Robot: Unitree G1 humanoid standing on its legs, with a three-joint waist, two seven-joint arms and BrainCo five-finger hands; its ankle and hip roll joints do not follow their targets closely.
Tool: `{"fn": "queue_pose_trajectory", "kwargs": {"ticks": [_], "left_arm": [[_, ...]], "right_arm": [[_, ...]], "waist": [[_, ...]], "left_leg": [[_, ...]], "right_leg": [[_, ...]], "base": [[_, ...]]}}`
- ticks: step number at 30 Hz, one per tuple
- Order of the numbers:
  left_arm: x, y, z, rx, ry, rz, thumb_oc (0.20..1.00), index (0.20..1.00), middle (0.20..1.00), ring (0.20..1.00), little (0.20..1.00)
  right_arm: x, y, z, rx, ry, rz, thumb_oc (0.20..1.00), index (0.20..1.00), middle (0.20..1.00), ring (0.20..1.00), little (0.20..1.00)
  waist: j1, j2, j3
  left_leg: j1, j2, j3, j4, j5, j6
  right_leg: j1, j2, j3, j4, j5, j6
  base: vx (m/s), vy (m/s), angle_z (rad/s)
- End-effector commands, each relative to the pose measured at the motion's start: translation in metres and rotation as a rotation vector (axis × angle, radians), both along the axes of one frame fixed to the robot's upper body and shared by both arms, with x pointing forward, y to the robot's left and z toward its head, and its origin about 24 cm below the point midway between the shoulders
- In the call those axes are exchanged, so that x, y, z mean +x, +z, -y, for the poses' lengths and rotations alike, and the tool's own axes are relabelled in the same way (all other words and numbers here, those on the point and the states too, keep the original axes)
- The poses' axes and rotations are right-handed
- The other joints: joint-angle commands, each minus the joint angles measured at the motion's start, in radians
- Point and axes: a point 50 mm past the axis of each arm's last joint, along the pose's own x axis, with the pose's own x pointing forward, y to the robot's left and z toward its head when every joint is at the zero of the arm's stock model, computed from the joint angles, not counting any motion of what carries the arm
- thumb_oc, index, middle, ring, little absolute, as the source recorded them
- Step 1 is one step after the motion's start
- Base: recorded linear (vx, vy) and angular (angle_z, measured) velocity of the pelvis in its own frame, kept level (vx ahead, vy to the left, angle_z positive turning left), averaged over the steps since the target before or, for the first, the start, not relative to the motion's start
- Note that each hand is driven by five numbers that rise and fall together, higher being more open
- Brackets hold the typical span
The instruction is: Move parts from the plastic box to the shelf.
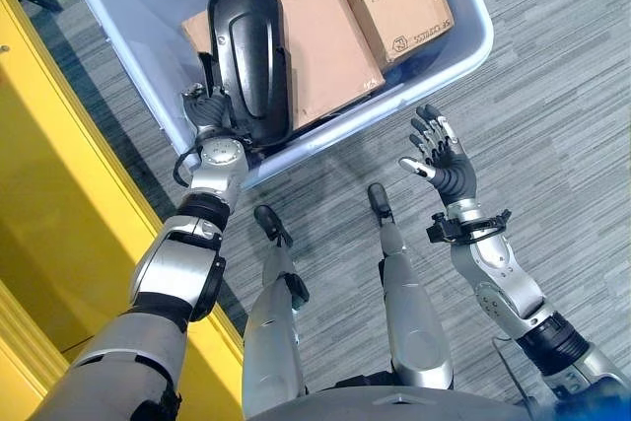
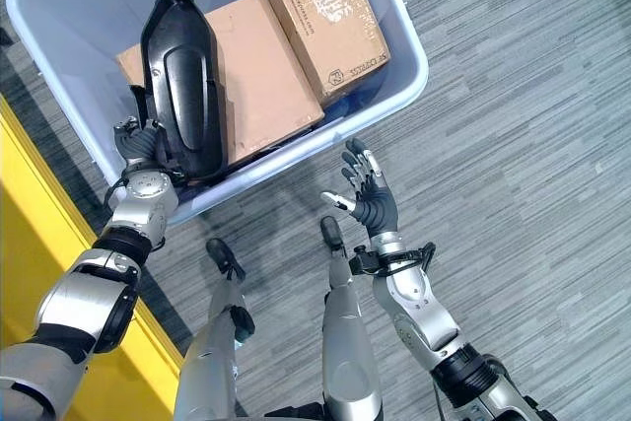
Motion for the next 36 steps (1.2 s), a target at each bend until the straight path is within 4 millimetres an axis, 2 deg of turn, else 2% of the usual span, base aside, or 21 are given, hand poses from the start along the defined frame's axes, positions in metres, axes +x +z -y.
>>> {"fn": "queue_pose_trajectory", "kwargs": {"ticks": [1,6,9,12,13,15,16,19,22,26,33,36], "left_arm": [[-0.015,-0.019,-0.029,0.015,0.094,-0.053,0.200,0.200,0.200,0.200,0.200],[-0.019,-0.007,-0.025,0.031,0.079,0.063,0.200,0.200,0.200,0.200,0.200],[-0.035,0.007,-0.019,0.088,0.044,0.211,0.200,0.200,0.200,0.200,0.200],[-0.040,0.009,-0.018,0.104,0.043,0.235,0.200,0.200,0.200,0.200,0.200],[-0.060,0.028,-0.015,0.156,0.002,0.376,0.200,0.200,0.200,0.200,0.200],[-0.064,0.030,-0.016,0.166,-0.002,0.395,0.200,0.200,0.200,0.200,0.200],[-0.075,0.037,-0.015,0.184,-0.021,0.450,0.200,0.200,0.200,0.200,0.200],[-0.090,0.047,-0.014,0.223,-0.069,0.522,0.200,0.200,0.200,0.200,0.200],[-0.100,0.045,-0.014,0.252,-0.133,0.520,0.200,0.200,0.200,0.200,0.200],[-0.124,0.037,-0.021,0.265,-0.245,0.489,0.200,0.200,0.200,0.200,0.200],[-0.140,0.022,-0.022,0.240,-0.333,0.426,0.200,0.200,0.200,0.200,0.200],[-0.151,0.009,-0.019,0.203,-0.398,0.373,0.200,0.200,0.200,0.200,0.200]], "right_arm": [[0.004,0.019,0.014,0.026,-0.037,0.086,1.000,1.000,1.000,1.000,1.000],[0.002,0.018,0.014,0.025,-0.036,0.086,1.000,1.000,1.000,1.000,1.000],[-0.002,0.016,0.018,0.020,-0.040,0.077,1.000,1.000,1.000,1.000,1.000],[-0.003,0.016,0.020,0.018,-0.042,0.075,1.000,1.000,1.000,1.000,1.000],[-0.005,0.013,0.028,0.022,-0.065,0.061,1.000,1.000,1.000,1.000,1.000],[-0.005,0.012,0.029,0.019,-0.067,0.057,1.000,1.000,1.000,1.000,1.000],[-0.005,0.012,0.031,0.013,-0.071,0.052,1.000,1.000,1.000,1.000,1.000],[-0.006,0.010,0.035,-0.001,-0.078,0.044,1.000,1.000,1.000,1.000,1.000],[-0.007,0.008,0.038,-0.016,-0.075,0.032,1.000,1.000,1.000,1.000,1.000],[-0.010,0.003,0.045,-0.049,-0.079,0.011,1.000,1.000,1.000,1.000,1.000],[-0.012,-0.008,0.051,-0.081,-0.086,-0.037,1.000,1.000,1.000,1.000,1.000],[-0.011,-0.016,0.055,-0.106,-0.085,-0.078,1.000,1.000,1.000,1.000,1.000]], "waist": [[0.035,-0.024,-0.016],[0.048,-0.016,-0.027],[0.065,-0.009,-0.042],[0.068,-0.007,-0.047],[0.083,0.003,-0.068],[0.085,0.005,-0.074],[0.091,0.008,-0.085],[0.105,0.017,-0.105],[0.115,0.024,-0.116],[0.142,0.044,-0.153],[0.162,0.055,-0.186],[0.185,0.069,-0.209]], "left_leg": [[0.029,0.053,-0.107,0.151,-0.137,-0.091],[0.048,0.051,-0.111,0.139,-0.134,-0.090],[0.082,0.050,-0.117,0.121,-0.132,-0.090],[0.088,0.049,-0.118,0.118,-0.132,-0.090],[0.116,0.048,-0.124,0.105,-0.133,-0.089],[0.122,0.048,-0.126,0.102,-0.133,-0.088],[0.138,0.048,-0.128,0.095,-0.134,-0.088],[0.166,0.049,-0.140,0.089,-0.138,-0.087],[0.191,0.053,-0.149,0.087,-0.139,-0.087],[0.248,0.064,-0.170,0.075,-0.131,-0.090],[0.305,0.077,-0.202,0.057,-0.121,-0.092],[0.337,0.091,-0.244,0.054,-0.109,-0.093]], "right_leg": [[0.006,-0.061,-0.065,0.065,0.035,-0.012],[0.023,-0.066,-0.071,0.065,0.032,-0.013],[0.050,-0.071,-0.078,0.061,0.025,-0.014],[0.056,-0.072,-0.079,0.061,0.023,-0.015],[0.080,-0.074,-0.085,0.059,0.014,-0.015],[0.085,-0.075,-0.086,0.059,0.012,-0.016],[0.100,-0.076,-0.090,0.060,0.006,-0.017],[0.121,-0.073,-0.092,0.074,-0.013,-0.019],[0.141,-0.069,-0.094,0.095,-0.032,-0.024],[0.204,-0.060,-0.117,0.109,-0.066,-0.032],[0.267,-0.042,-0.143,0.140,-0.111,-0.039],[0.312,-0.016,-0.175,0.189,-0.169,-0.055]], "base": [[0.00,0.000,0.00],[0.00,-0.003,0.02],[0.02,-0.003,0.08],[0.03,-0.004,0.06],[0.05,-0.009,0.09],[0.05,-0.011,0.09],[0.05,-0.021,0.14],[0.04,-0.033,0.17],[0.03,-0.047,0.17],[0.04,-0.057,0.10],[0.03,-0.061,0.21],[0.02,-0.108,0.27]]}}
